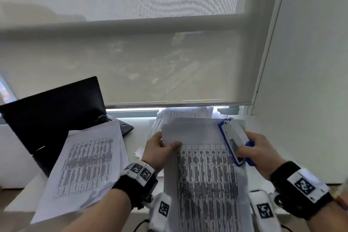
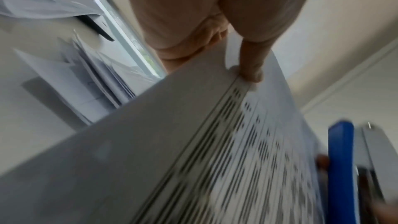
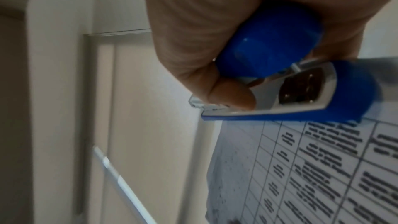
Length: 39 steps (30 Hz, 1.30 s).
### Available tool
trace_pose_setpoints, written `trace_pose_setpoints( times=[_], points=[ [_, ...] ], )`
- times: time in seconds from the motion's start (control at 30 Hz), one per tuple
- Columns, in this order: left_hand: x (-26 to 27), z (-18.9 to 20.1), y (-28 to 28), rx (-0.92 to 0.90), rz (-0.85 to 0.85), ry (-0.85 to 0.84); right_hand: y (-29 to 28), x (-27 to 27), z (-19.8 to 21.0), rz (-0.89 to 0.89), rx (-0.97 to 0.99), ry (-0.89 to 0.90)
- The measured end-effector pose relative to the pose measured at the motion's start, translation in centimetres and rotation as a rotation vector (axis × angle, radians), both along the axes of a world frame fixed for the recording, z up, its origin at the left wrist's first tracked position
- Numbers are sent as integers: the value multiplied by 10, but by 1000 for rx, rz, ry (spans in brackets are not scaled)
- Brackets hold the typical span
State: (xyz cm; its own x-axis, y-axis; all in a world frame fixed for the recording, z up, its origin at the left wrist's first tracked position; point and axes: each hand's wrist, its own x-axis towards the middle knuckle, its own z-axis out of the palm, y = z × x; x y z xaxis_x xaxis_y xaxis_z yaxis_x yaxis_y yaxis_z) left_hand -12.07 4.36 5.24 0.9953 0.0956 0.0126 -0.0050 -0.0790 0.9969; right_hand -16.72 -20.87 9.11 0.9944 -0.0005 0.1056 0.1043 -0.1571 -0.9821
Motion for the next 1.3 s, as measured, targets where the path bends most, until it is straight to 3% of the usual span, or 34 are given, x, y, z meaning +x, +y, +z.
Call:
trace_pose_setpoints(
  times=[0.13, 0.23, 0.33, 0.4, 0.6, 0.77, 0.93, 1.07, 1.3],
  points=[
    [-14, 30, -15, 25, 66, -223, 4, -10, 40, -71, -172, -292],
    [-28, 68, -25, -44, 157, -443, 13, -21, 68, -118, -53, -469],
    [-38, 78, -26, 31, 233, -613, 25, -36, 78, -142, 96, -556],
    [-43, 68, -25, 71, 240, -594, 32, -43, 73, -154, 91, -546],
    [-58, 60, -15, 108, 203, -492, 34, -48, 46, -201, -168, -460],
    [-61, 87, -11, 94, 255, -573, 39, -53, 68, -263, -150, -550],
    [-70, 107, -17, 57, 368, -683, 50, -60, 82, -191, -123, -661],
    [-63, 80, -18, 167, 232, -529, 52, -52, 59, -168, -78, -581],
    [-50, 49, -11, 309, 243, -524, 50, -45, 37, -197, -84, -467]
  ],
)
